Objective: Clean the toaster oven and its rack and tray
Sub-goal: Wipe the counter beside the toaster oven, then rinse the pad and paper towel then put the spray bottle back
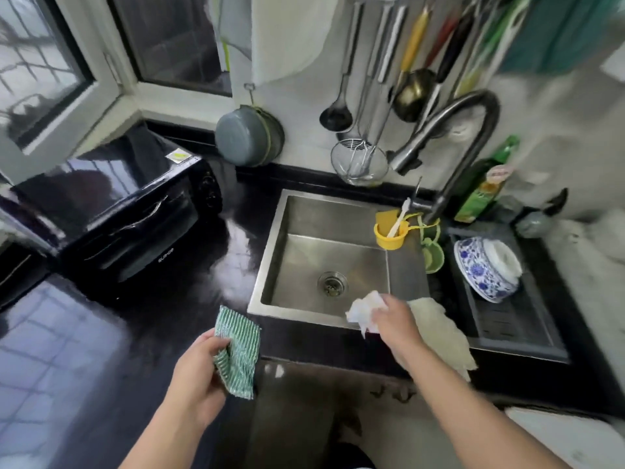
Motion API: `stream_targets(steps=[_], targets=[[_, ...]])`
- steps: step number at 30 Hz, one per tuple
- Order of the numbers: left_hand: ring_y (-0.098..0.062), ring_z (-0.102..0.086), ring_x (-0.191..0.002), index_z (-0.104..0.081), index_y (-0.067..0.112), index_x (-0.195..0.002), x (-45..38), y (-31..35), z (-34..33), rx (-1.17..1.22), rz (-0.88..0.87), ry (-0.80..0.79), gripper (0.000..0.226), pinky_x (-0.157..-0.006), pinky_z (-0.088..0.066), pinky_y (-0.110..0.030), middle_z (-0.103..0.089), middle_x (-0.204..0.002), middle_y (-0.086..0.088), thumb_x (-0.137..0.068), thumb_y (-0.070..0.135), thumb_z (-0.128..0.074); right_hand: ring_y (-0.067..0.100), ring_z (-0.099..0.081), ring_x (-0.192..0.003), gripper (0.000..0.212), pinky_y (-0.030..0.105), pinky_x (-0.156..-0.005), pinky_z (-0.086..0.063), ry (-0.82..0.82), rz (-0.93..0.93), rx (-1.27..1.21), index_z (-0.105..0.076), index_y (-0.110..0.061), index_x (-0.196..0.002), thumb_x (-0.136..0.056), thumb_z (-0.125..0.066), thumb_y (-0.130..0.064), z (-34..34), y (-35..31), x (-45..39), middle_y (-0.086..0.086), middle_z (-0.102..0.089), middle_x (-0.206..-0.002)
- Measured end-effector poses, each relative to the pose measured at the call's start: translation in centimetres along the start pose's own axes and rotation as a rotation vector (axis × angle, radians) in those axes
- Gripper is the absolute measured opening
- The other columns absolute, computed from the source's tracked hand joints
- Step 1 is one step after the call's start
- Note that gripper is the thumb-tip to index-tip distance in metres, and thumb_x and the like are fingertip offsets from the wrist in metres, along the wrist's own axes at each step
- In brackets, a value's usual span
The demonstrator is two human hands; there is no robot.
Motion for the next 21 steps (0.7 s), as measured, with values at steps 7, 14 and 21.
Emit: stream_targets(steps=[7, 14, 21], targets=[[-0.035, -0.068, -0.083, -0.065, 0.000, -0.124, -5.0, -0.1, -12.7, -0.006, 0.037, -0.072, 0.034, -0.083, -0.056, -0.050, -0.072, -0.106, -0.024, -0.096, 0.004, -0.047, 0.033, -0.071, -0.074, 0.023, 0.037, -0.062, -0.052, -0.023, -0.108, -0.339, -0.059, -0.006, -0.101, -0.086, -0.046, 0.006, 9.0, -3.9, -14.3, 0.018, -0.069, -0.091], [-0.034, -0.067, -0.072, -0.064, 0.000, -0.119, -10.5, 0.0, -19.5, 0.043, 0.044, 0.070, 0.034, -0.072, -0.058, -0.045, -0.068, -0.099, -0.025, -0.089, 0.003, -0.049, 0.012, -0.065, -0.052, 0.038, 0.026, -0.055, -0.054, 0.015, -0.112, -0.196, -0.059, 0.006, -0.120, -0.082, -0.062, 0.006, 15.6, -9.4, -34.2, 0.010, -0.061, -0.084], [-0.035, -0.067, -0.077, -0.064, 0.000, -0.123, -10.6, -0.3, -20.2, 0.156, 0.060, 0.145, 0.038, -0.089, -0.054, -0.050, -0.068, -0.102, -0.024, -0.088, 0.002, -0.050, 0.029, -0.072, -0.081, 0.055, 0.037, -0.067, -0.059, 0.088, -0.102, -0.153, -0.059, -0.015, -0.126, -0.073, -0.067, 0.000, 11.9, -9.1, -33.7, 0.014, -0.067, -0.109]])
Point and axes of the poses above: each hand's wrist, its own x-axis away from the middle knuckle, its own z-axis out of the back of the hand, y = z × x, the point moved 3 cm from there along -x, towards the middle knuckle
